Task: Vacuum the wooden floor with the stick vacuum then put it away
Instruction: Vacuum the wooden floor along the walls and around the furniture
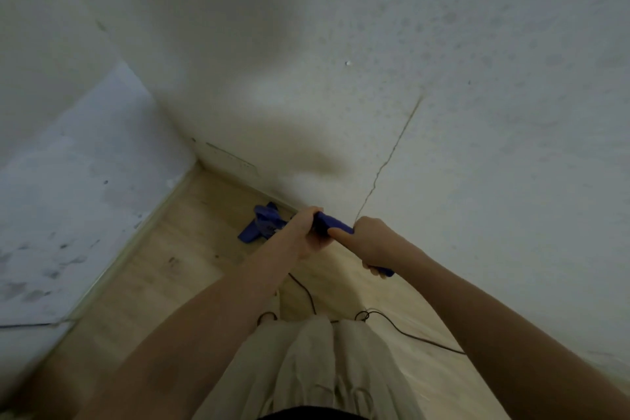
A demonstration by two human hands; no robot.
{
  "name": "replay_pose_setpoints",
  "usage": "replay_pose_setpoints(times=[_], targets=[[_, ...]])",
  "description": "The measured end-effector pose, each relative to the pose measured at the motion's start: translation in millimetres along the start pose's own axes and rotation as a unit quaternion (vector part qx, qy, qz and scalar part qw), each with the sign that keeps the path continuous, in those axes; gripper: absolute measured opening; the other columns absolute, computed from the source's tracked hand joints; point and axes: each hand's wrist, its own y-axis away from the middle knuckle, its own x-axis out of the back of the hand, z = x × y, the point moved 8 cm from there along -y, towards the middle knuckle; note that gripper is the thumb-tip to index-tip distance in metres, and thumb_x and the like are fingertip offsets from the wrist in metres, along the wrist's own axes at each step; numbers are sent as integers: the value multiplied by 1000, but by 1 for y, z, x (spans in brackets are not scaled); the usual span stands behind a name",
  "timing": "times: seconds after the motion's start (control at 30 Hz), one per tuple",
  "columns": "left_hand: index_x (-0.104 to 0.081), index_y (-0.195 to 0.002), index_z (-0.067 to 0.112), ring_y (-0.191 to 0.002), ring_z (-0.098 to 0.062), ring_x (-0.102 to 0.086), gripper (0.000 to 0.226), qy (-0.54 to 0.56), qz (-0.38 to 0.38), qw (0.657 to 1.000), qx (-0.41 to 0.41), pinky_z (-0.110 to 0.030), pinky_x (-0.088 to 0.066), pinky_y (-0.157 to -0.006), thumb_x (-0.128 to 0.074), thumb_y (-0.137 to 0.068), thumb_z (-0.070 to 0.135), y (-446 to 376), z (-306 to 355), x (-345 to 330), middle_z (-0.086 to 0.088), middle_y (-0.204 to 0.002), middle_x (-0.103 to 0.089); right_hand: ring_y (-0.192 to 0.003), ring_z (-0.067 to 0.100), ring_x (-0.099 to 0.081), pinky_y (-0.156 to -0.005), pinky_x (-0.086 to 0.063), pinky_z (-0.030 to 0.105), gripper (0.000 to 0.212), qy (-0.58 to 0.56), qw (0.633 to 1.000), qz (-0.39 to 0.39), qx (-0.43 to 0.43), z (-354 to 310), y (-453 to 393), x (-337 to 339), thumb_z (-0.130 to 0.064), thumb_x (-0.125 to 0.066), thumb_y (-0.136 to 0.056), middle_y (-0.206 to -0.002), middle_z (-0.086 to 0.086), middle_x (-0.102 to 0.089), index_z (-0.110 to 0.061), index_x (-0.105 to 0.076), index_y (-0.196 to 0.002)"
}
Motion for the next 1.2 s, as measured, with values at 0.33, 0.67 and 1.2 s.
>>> replay_pose_setpoints(times=[0.33,0.67,1.2], targets=[[-47,-87,8,-64,-18,-52,17,47,-12,999,5,-22,-49,-41,-44,-101,18,-20,33,15,-8,-76,-50,-38,15,-50,-41,-43,22,56,68,997,14,38,-34,-28,19,-58,-39,-97,-55,6,-55,-9,-45,-69],[-44,-113,5,-76,-23,-58,19,62,26,998,-10,-34,-52,-66,-49,-100,17,-37,112,63,-10,-89,-55,-40,16,-50,-46,-45,24,58,81,995,0,61,-114,-86,20,-60,-37,-96,-55,6,-55,-10,-46,-71],[-51,-114,7,-132,-33,-45,18,114,92,989,-28,-41,-45,-100,-47,-100,18,-68,242,147,-19,-145,-44,-36,17,-50,-37,-40,22,53,30,998,-14,58,-241,-186,3,-62,-43,-94,-59,6,-54,-13,-47,-74]])
